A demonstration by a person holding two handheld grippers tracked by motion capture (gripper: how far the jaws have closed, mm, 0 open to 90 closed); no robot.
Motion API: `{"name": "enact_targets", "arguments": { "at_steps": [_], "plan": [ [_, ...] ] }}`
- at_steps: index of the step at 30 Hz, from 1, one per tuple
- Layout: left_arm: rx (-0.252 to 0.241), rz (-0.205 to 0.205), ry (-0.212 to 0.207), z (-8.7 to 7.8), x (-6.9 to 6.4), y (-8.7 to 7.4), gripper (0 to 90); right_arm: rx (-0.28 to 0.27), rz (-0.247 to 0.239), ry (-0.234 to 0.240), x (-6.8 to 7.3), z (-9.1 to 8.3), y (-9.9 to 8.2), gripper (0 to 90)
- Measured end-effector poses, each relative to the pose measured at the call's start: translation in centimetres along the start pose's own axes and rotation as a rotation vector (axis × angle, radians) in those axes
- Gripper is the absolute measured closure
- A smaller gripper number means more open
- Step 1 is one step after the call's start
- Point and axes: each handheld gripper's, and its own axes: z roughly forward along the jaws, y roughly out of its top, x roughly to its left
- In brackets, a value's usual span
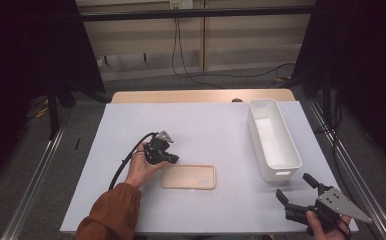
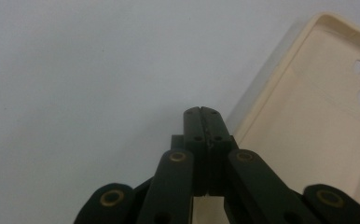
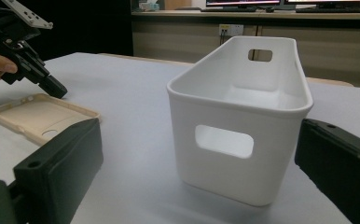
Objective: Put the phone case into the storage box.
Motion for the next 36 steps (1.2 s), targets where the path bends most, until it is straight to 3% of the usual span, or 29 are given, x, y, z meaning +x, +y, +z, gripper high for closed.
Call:
{"name": "enact_targets", "arguments": {
  "at_steps": [11, 30, 36],
  "plan": [
    [-0.009, -0.02, -0.014, -0.6, -0.3, -0.9, 90.0, -0.001, -0.001, -0.001, 0.0, -0.1, 0.0, 0.8],
    [-0.004, -0.021, -0.023, -1.4, -1.2, -2.2, 90.0, -0.002, -0.004, -0.002, 0.0, -0.1, 0.0, 0.9],
    [-0.011, -0.031, -0.044, -1.8, -1.1, -2.8, 90.0, -0.001, -0.004, -0.003, 0.1, -0.1, 0.0, 0.8]
  ]
}}
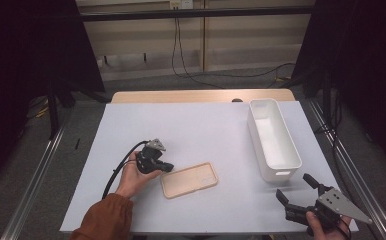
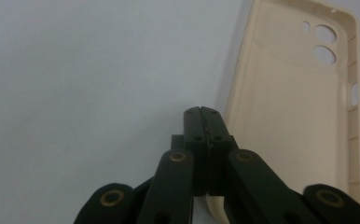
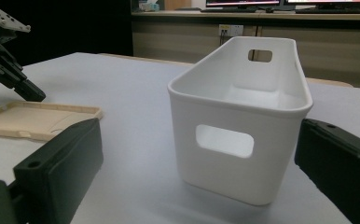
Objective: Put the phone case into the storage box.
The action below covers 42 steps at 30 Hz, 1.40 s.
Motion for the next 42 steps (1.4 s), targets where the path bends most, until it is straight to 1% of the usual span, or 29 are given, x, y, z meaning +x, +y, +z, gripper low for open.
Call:
{"name": "enact_targets", "arguments": {
  "at_steps": [3, 4, 5, 6, 11, 12, 13, 15, 17, 18, 23, 25, 26, 28, 31, 37, 39, 40, 42],
  "plan": [
    [-0.006, -0.01, -0.005, -0.1, -0.1, -0.2, 90.0, 0.0, 0.001, 0.0, 0.0, 0.0, 0.0, 0.8],
    [-0.001, 0.0, -0.006, -0.1, -0.1, -0.2, 90.0, -0.001, 0.0, 0.0, 0.0, 0.0, 0.0, 0.8],
    [-0.001, -0.006, -0.005, -0.2, -0.2, -0.3, 90.0, -0.002, 0.001, 0.001, 0.0, 0.0, 0.0, 0.8],
    [-0.001, -0.002, -0.007, -0.2, -0.2, -0.3, 90.0, -0.001, 0.001, 0.0, 0.0, 0.0, 0.0, 0.8],
    [-0.003, -0.01, -0.007, -0.4, -0.6, -0.7, 90.0, -0.001, 0.001, 0.0, 0.0, 0.0, 0.0, 0.8],
    [0.0, -0.002, -0.009, -0.4, -0.6, -0.8, 90.0, -0.001, 0.001, 0.0, 0.0, 0.0, 0.0, 0.8],
    [-0.007, -0.015, -0.011, -0.4, -0.6, -0.8, 90.0, 0.0, 0.001, 0.0, 0.0, 0.0, 0.0, 0.8],
    [-0.011, -0.02, -0.019, -0.5, -0.6, -1.0, 90.0, -0.001, 0.001, 0.0, 0.0, 0.0, 0.0, 0.8],
    [-0.011, -0.014, -0.019, -0.6, -0.6, -1.1, 90.0, -0.002, 0.0, -0.001, 0.0, 0.0, 0.0, 0.8],
    [-0.013, -0.019, -0.019, -0.6, -0.7, -1.2, 90.0, -0.001, 0.0, -0.001, 0.0, 0.0, 0.0, 0.8],
    [0.0, -0.017, -0.019, -0.8, -1.0, -1.3, 90.0, -0.001, 0.001, -0.001, 0.0, 0.0, 0.0, 0.8],
    [-0.003, -0.014, -0.027, -0.8, -1.1, -1.4, 90.0, 0.0, 0.001, -0.001, 0.0, 0.0, 0.0, 0.8],
    [-0.007, -0.026, -0.029, -0.8, -1.2, -1.5, 90.0, 0.0, 0.0, 0.001, 0.0, 0.0, 0.0, 0.8],
    [-0.002, -0.018, -0.025, -0.9, -1.3, -1.6, 90.0, -0.001, 0.001, 0.0, 0.0, 0.0, 0.0, 0.8],
    [-0.01, -0.021, -0.025, -1.0, -1.5, -1.8, 90.0, 0.0, 0.001, 0.0, 0.0, 0.0, 0.0, 0.8],
    [-0.017, -0.017, -0.029, -1.1, -1.4, -2.0, 90.0, 0.0, 0.001, 0.002, 0.0, 0.0, 0.0, 0.8],
    [-0.025, -0.024, -0.031, -1.1, -1.4, -2.1, 90.0, -0.001, 0.001, 0.002, 0.0, 0.0, 0.0, 0.8],
    [-0.025, -0.018, -0.03, -1.1, -1.4, -2.1, 90.0, 0.0, 0.001, 0.002, 0.0, 0.0, 0.0, 0.8],
    [-0.03, -0.017, -0.015, -1.1, -1.4, -2.1, 90.0, 0.0, 0.001, 0.004, 0.0, 0.0, 0.0, 0.8]
  ]
}}
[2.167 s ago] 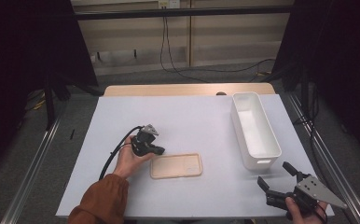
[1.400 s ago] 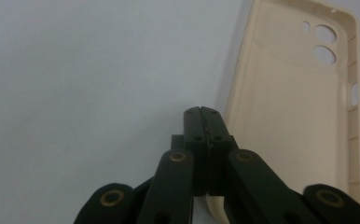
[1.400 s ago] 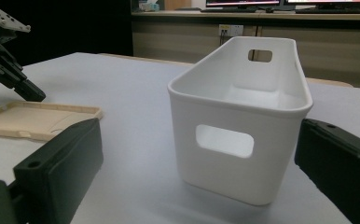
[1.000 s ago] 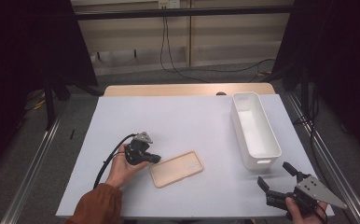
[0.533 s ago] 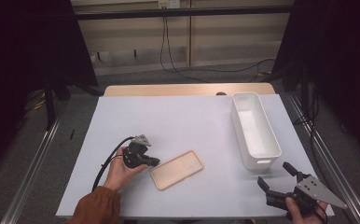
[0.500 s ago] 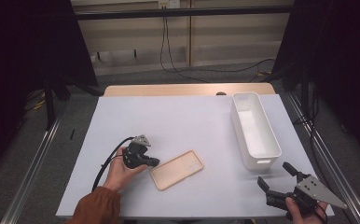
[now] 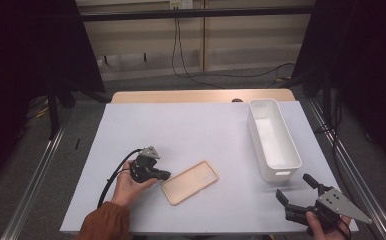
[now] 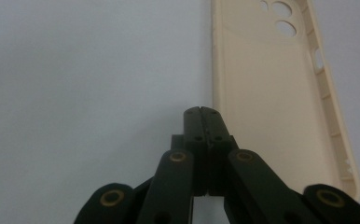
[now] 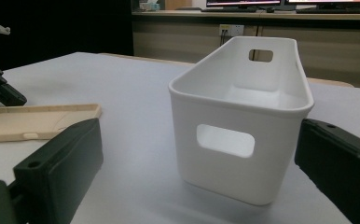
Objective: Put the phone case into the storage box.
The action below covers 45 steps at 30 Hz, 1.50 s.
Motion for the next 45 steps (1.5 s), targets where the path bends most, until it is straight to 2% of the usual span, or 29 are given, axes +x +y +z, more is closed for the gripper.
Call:
{"name": "enact_targets", "arguments": {
  "at_steps": [3, 7, 12, 15, 16, 18, 19, 21, 25, 29, 32, 33, 35, 38, 42, 45],
  "plan": [
    [-0.022, -0.001, 0.02, -0.4, 0.2, -0.1, 89.3, 0.0, -0.001, -0.002, 0.0, 0.0, 0.0, 0.8],
    [-0.063, 0.001, 0.032, -1.1, 0.3, -0.2, 82.9, 0.0, -0.001, -0.002, 0.0, 0.0, 0.0, 0.8],
    [-0.104, 0.011, 0.057, -1.8, 0.0, -0.3, 68.5, -0.001, -0.002, 0.0, 0.0, 0.0, 0.0, 0.8],
    [-0.131, 0.025, 0.073, -2.1, -0.1, -0.2, 56.5, -0.001, -0.002, -0.001, 0.0, -0.1, 0.0, 0.8],
    [-0.141, 0.017, 0.083, -2.2, -0.2, -0.2, 51.5, -0.001, -0.002, -0.002, 0.0, -0.1, 0.0, 0.8],
    [-0.159, 0.021, 0.103, -2.3, -0.2, -0.1, 37.5, 0.0, -0.001, -0.003, 0.0, -0.1, 0.0, 0.8],
    [-0.17, 0.021, 0.114, -2.4, -0.3, -0.1, 34.6, -0.001, -0.001, -0.003, 0.0, -0.1, 0.0, 0.8],
    [-0.18, 0.02, 0.13, -2.5, -0.3, -0.1, 22.8, -0.002, -0.002, -0.001, 0.0, -0.1, 0.0, 0.8],
    [-0.196, 0.032, 0.134, -2.6, -0.4, 0.0, 10.2, -0.002, -0.001, -0.002, 0.0, -0.1, 0.0, 0.8],
    [-0.225, -0.004, 0.087, -2.4, -0.4, 0.2, 7.0, -0.002, -0.002, -0.001, 0.0, -0.1, 0.0, 0.9],
    [-0.235, 0.012, 0.058, -2.2, -0.4, 0.4, 9.4, -0.002, -0.003, -0.001, 0.0, -0.1, 0.0, 0.9],
    [-0.24, 0.019, 0.061, -2.1, -0.4, 0.5, 9.8, -0.002, -0.003, 0.0, 0.0, -0.1, 0.0, 0.9],
    [-0.235, 0.027, 0.062, -2.0, -0.5, 0.6, 9.9, -0.002, -0.004, 0.0, 0.0, -0.1, 0.0, 0.9],
    [-0.187, 0.038, 0.046, -1.6, -0.6, 1.2, 9.9, 0.0, -0.005, 0.001, 0.0, 0.0, 0.0, 0.9],
    [-0.191, 0.043, 0.042, -1.1, -0.8, 1.8, 8.9, -0.001, -0.005, 0.0, 0.0, 0.0, 0.0, 0.9],
    [-0.162, 0.05, 0.036, -0.5, -0.8, 2.2, 7.3, 0.0, -0.004, 0.002, 0.0, 0.0, 0.0, 0.9]
  ]
}}
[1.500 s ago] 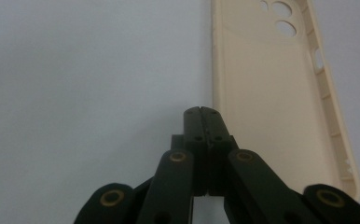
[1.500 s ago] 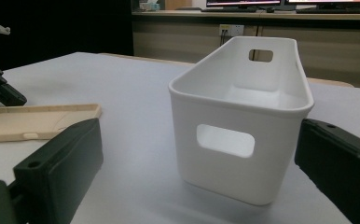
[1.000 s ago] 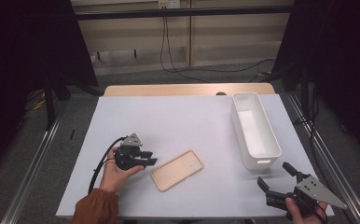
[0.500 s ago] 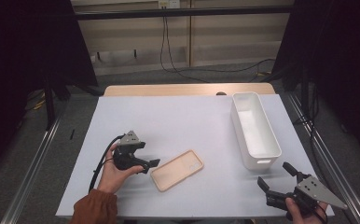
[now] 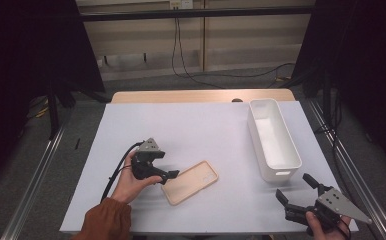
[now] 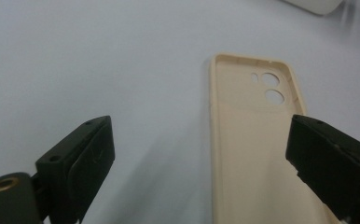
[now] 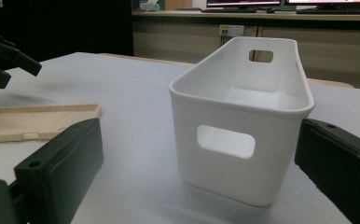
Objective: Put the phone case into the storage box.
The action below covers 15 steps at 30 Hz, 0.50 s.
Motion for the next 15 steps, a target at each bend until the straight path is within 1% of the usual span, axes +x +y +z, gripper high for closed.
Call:
{"name": "enact_targets", "arguments": {
  "at_steps": [1, 2, 3, 5, 6, 8, 9, 10, 12, 15],
  "plan": [
    [0.0, 0.0, 0.0, 0.0, 0.0, 0.0, 7.1, 0.0, 0.0, 0.001, 0.0, 0.0, 0.0, 0.9],
    [0.015, -0.001, -0.029, 0.4, 0.0, 0.1, 5.9, 0.001, 0.0, 0.001, 0.0, 0.0, 0.0, 0.9],
    [0.031, 0.001, -0.029, 0.5, 0.0, 0.2, 6.1, 0.0, 0.001, -0.001, 0.0, 0.0, 0.0, 1.0],
    [0.05, 0.011, -0.035, 0.9, -0.2, 0.3, 6.8, -0.002, 0.001, -0.002, 0.0, 0.0, 0.0, 1.0],
    [0.05, 0.011, -0.035, 0.9, -0.2, 0.3, 6.5, -0.002, 0.001, -0.001, 0.0, 0.0, 0.0, 1.0],
    [0.066, 0.018, -0.034, 1.3, -0.2, 0.6, 6.5, 0.0, 0.0, 0.001, 0.0, 0.0, 0.0, 1.0],
    [0.066, 0.018, -0.034, 1.3, -0.2, 0.6, 6.1, 0.0, 0.001, 0.001, 0.0, 0.0, 0.0, 1.0],
    [0.075, 0.01, -0.047, 1.6, -0.2, 0.8, 5.6, -0.001, -0.001, 0.001, 0.0, 0.1, 0.0, 1.0],
    [0.093, 0.02, -0.045, 1.8, -0.1, 1.0, 5.9, 0.0, -0.001, 0.002, 0.0, 0.1, 0.0, 1.0],
    [0.119, 0.02, -0.045, 2.4, -0.1, 1.4, 7.0, 0.0, 0.0, 0.0, 0.0, 0.1, 0.0, 1.0]
  ]
}}
